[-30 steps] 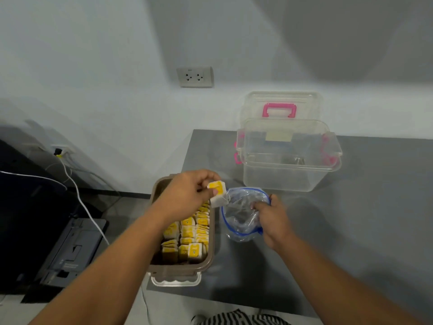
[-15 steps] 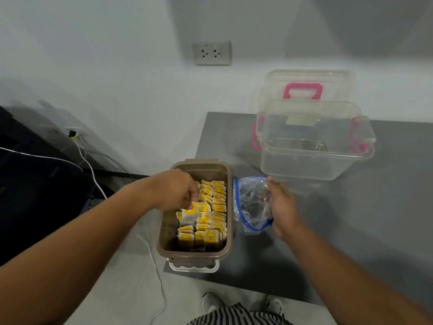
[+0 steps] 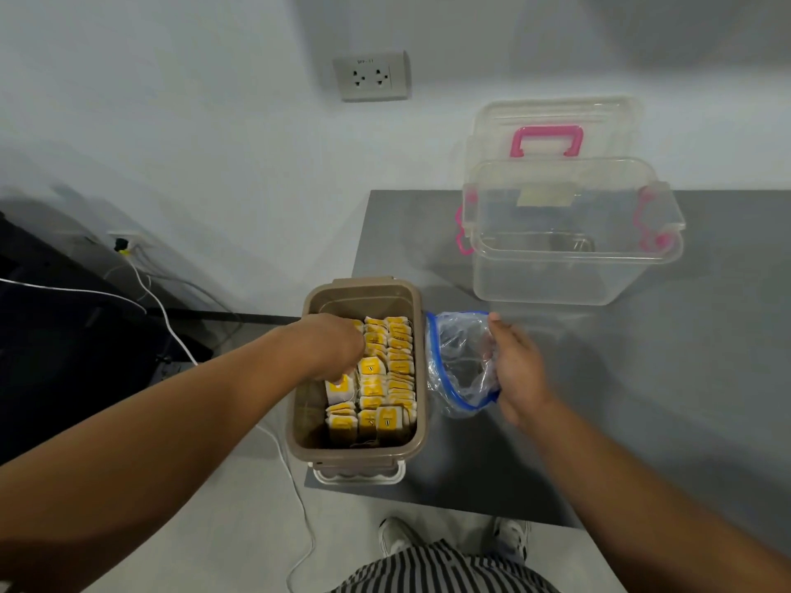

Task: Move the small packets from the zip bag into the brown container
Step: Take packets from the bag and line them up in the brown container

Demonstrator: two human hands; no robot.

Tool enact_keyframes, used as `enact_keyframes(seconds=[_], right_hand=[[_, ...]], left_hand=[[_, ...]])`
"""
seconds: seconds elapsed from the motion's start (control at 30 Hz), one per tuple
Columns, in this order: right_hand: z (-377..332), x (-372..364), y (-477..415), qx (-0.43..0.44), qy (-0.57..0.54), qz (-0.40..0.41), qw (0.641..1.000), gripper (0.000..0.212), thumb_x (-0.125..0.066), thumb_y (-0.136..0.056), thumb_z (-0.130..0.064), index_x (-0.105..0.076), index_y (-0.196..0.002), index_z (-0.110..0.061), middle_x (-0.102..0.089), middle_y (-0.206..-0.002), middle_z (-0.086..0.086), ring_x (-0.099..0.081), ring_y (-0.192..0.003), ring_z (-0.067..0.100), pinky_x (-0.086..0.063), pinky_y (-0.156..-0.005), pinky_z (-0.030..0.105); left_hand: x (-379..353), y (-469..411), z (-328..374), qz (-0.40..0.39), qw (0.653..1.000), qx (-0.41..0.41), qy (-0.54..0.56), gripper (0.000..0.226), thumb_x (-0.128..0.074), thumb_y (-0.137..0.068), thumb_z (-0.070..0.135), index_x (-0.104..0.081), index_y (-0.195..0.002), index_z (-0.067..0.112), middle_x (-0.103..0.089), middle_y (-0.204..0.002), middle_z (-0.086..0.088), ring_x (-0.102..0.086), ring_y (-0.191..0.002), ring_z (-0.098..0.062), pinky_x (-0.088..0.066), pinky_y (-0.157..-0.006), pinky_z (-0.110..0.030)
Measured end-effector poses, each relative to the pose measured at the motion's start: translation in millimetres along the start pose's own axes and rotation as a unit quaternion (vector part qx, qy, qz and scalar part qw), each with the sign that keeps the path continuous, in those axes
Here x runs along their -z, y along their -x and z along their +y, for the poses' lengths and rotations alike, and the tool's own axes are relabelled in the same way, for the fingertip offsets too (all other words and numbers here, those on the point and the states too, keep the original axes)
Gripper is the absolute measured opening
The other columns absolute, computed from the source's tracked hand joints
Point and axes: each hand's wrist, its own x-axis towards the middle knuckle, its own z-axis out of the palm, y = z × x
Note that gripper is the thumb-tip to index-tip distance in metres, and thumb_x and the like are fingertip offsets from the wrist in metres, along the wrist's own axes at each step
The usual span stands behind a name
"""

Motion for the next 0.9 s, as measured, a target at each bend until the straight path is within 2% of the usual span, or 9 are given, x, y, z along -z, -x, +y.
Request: enact_keyframes(seconds=[0.17, 0.27, 0.4, 0.5, 0.63, 0.77, 0.9], right_hand=[[-1, 1, 5, -0.007, 0.004, 0.002, 1.000, 0.035, -0.054, -0.101, -0.044, -0.063, -0.116, -0.014, -0.071, -0.112, 0.012, -0.070, -0.102, 0.031, -0.058, -0.092, 0.051], [-2, 1, 8, -0.006, 0.005, 0.004, 1.000, 0.036, -0.054, -0.101, -0.045, -0.063, -0.115, -0.013, -0.071, -0.112, 0.014, -0.070, -0.103, 0.032, -0.057, -0.093, 0.052], [-3, 2, 12, -0.002, -0.005, 0.014, 1.000, 0.040, -0.056, -0.101, -0.042, -0.062, -0.117, -0.007, -0.071, -0.113, 0.018, -0.070, -0.103, 0.035, -0.059, -0.089, 0.048], [-3, 1, 15, 0.001, -0.010, 0.021, 1.000, 0.038, -0.057, -0.101, -0.041, -0.061, -0.116, -0.006, -0.071, -0.112, 0.018, -0.070, -0.102, 0.036, -0.059, -0.090, 0.051], [0, 0, 21, 0.000, -0.018, 0.029, 0.999, 0.030, -0.058, -0.100, -0.041, -0.062, -0.105, -0.012, -0.071, -0.108, 0.019, -0.071, -0.099, 0.037, -0.059, -0.089, 0.055], [3, 1, 28, 0.013, -0.039, 0.043, 0.998, 0.027, -0.058, -0.101, -0.038, -0.063, -0.102, -0.011, -0.071, -0.098, 0.014, -0.071, -0.089, 0.031, -0.060, -0.085, 0.049], [-4, 7, 35, 0.032, -0.081, 0.085, 0.993, 0.023, -0.061, -0.099, -0.037, -0.063, -0.095, -0.014, -0.067, -0.083, 0.004, -0.067, -0.080, 0.024, -0.057, -0.085, 0.045]], left_hand=[[1, -6, 0, -0.014, 1.000, -0.009, 0.012, 0.008, -0.071, -0.089, 0.029, -0.067, -0.091, 0.022, -0.069, -0.097, 0.003, -0.064, -0.094, -0.018, -0.055, -0.085, -0.039], [-2, -8, 2, -0.016, 1.000, -0.013, 0.008, 0.007, -0.073, -0.087, 0.027, -0.067, -0.084, 0.023, -0.064, -0.086, 0.006, -0.062, -0.087, -0.016, -0.056, -0.084, -0.039], [-9, -9, 6, -0.004, 1.000, -0.007, -0.004, 0.005, -0.074, -0.084, 0.022, -0.070, -0.085, 0.020, -0.068, -0.093, 0.000, -0.063, -0.086, -0.019, -0.057, -0.081, -0.039], [-12, -9, 7, 0.011, 1.000, 0.002, -0.014, 0.012, -0.073, -0.085, 0.020, -0.063, -0.077, 0.021, -0.064, -0.085, 0.000, -0.060, -0.080, -0.019, -0.058, -0.077, -0.038], [-16, -7, 7, 0.028, 0.999, 0.005, -0.041, 0.012, -0.071, -0.088, 0.026, -0.070, -0.095, 0.016, -0.068, -0.096, -0.002, -0.064, -0.087, -0.021, -0.056, -0.073, -0.035], [-9, 0, -3, 0.100, 0.995, 0.003, -0.008, 0.014, -0.061, -0.091, 0.027, -0.073, -0.098, 0.021, -0.071, -0.094, 0.001, -0.066, -0.085, -0.019, -0.057, -0.075, -0.036], [8, 22, -11, 0.216, 0.966, -0.013, 0.142, 0.012, -0.062, -0.092, 0.028, -0.073, -0.095, 0.028, -0.070, -0.088, 0.011, -0.064, -0.083, -0.010, -0.054, -0.080, -0.035]])
